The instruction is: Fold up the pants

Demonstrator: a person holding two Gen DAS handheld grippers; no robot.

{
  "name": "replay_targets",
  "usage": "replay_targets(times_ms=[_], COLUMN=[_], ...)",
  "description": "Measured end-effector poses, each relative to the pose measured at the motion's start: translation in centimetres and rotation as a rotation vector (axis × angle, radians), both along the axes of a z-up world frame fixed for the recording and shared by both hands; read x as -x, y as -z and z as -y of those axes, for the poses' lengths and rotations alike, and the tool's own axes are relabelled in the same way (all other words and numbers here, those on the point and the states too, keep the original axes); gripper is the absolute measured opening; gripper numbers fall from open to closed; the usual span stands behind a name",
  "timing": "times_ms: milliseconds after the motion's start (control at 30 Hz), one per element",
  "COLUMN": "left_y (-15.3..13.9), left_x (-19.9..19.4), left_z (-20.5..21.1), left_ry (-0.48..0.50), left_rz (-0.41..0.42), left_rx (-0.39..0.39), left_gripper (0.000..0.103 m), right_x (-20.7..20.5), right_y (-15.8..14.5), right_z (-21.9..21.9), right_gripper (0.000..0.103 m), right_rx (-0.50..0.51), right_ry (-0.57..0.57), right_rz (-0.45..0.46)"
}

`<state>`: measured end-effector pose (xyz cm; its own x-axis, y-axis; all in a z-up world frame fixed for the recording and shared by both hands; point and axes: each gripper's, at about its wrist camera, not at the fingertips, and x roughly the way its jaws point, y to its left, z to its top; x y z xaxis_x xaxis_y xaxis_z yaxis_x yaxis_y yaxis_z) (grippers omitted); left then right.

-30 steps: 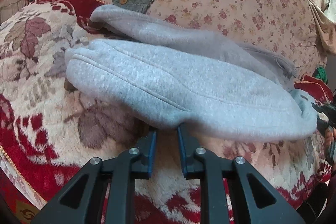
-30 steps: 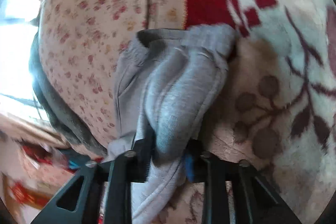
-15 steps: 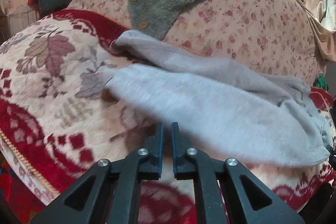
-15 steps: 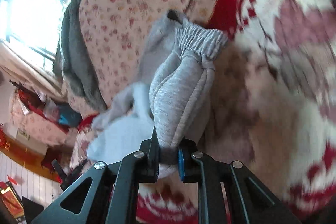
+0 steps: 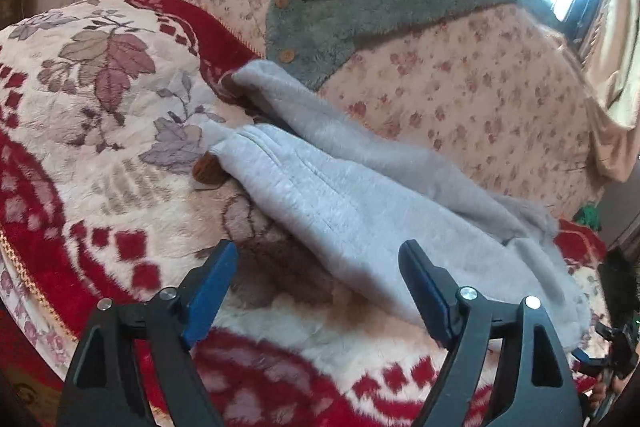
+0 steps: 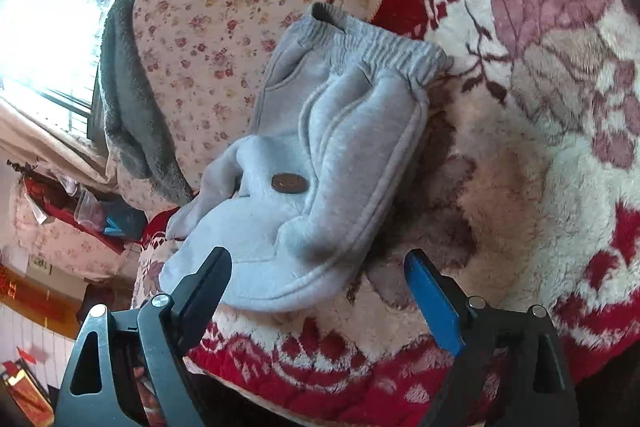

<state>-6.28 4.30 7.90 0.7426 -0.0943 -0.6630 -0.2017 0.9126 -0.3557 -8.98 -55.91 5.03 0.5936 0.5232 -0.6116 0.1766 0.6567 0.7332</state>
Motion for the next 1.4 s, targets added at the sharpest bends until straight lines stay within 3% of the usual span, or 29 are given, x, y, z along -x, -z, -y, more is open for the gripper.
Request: replay_targets(times_ms=[133, 233, 267, 300, 333, 367, 400, 467, 667, 767, 833, 900, 933, 1033, 1067, 1100, 1167, 1267, 1400], left_y=[1.4, 3.3, 3.8, 4.4, 4.7, 4.7, 4.3, 2.9, -3.0, -3.8, -2.7, 0.3, 1.3, 3.3, 3.0, 2.5, 2.1, 2.5, 3.4], left_x=[-2.9, -5.6, -6.3, -7.3, -7.8, -8.5, -8.7, -9.0, -4.7, -1.5, -0.8, -0.2, 0.1, 1.1, 1.5, 2.3, 3.1, 3.0, 2.7], left_z=[0.8, 0.2, -0.1, -0.5, -0.9, -1.3, -1.5, -1.1, -1.9, -3.0, -3.9, -5.2, -5.7, -7.1, -7.7, -8.5, -9.3, -11.0, -12.3], left_ry=[-0.02, -0.072, -0.087, -0.107, -0.116, -0.119, -0.114, -0.101, 0.04, 0.05, 0.039, 0.009, 0.006, -0.013, -0.035, -0.08, -0.116, -0.149, -0.172], left_rz=[-0.041, -0.09, -0.104, -0.121, -0.129, -0.119, -0.102, -0.094, 0.055, 0.085, 0.038, -0.062, -0.092, -0.134, -0.112, -0.069, -0.027, -0.059, -0.09], left_rx=[-0.04, -0.017, -0.005, 0.012, 0.033, 0.074, 0.085, 0.02, 0.0, -0.039, -0.078, -0.108, -0.101, -0.057, -0.035, -0.027, -0.021, 0.021, 0.14], left_gripper=[0.082, 0.082, 0.082, 0.082, 0.082, 0.067, 0.038, 0.012, 0.01, 0.01, 0.01, 0.012, 0.012, 0.025, 0.042, 0.062, 0.08, 0.08, 0.081], right_x=[-0.9, -2.5, -3.0, -3.7, -4.1, -4.5, -4.8, -4.5, -2.6, -0.8, 0.5, 1.2, 1.3, 1.3, 1.3, 1.2, 1.4, 1.7, 1.5], right_y=[1.0, 2.3, 2.7, 3.5, 3.9, 4.2, 4.3, 3.5, 0.3, -0.4, 0.0, 1.3, 2.0, 3.1, 3.0, 2.3, 0.4, -2.0, -5.2], right_z=[0.2, 0.8, 1.0, 1.2, 1.2, 1.1, 0.9, 0.6, -0.1, -1.1, -2.4, -3.3, -3.3, -2.9, -2.7, -2.3, -1.8, -0.8, -0.2], right_gripper=[0.092, 0.092, 0.086, 0.063, 0.047, 0.027, 0.022, 0.018, 0.017, 0.017, 0.017, 0.017, 0.017, 0.024, 0.034, 0.054, 0.068, 0.07, 0.07], right_rx=[-0.037, -0.086, -0.121, -0.164, -0.175, -0.176, -0.17, -0.147, -0.146, -0.162, -0.136, -0.099, -0.094, -0.064, -0.052, 0.007, 0.137, 0.23, 0.236], right_ry=[0.028, 0.073, 0.084, 0.099, 0.103, 0.101, 0.102, 0.097, 0.017, -0.026, -0.073, -0.099, -0.095, -0.088, -0.084, -0.08, -0.073, -0.056, -0.007], right_rz=[-0.006, -0.002, 0.005, 0.009, 0.002, -0.006, -0.006, 0.016, 0.079, 0.082, 0.05, 0.003, -0.019, -0.089, -0.111, -0.146, -0.137, -0.119, -0.036])
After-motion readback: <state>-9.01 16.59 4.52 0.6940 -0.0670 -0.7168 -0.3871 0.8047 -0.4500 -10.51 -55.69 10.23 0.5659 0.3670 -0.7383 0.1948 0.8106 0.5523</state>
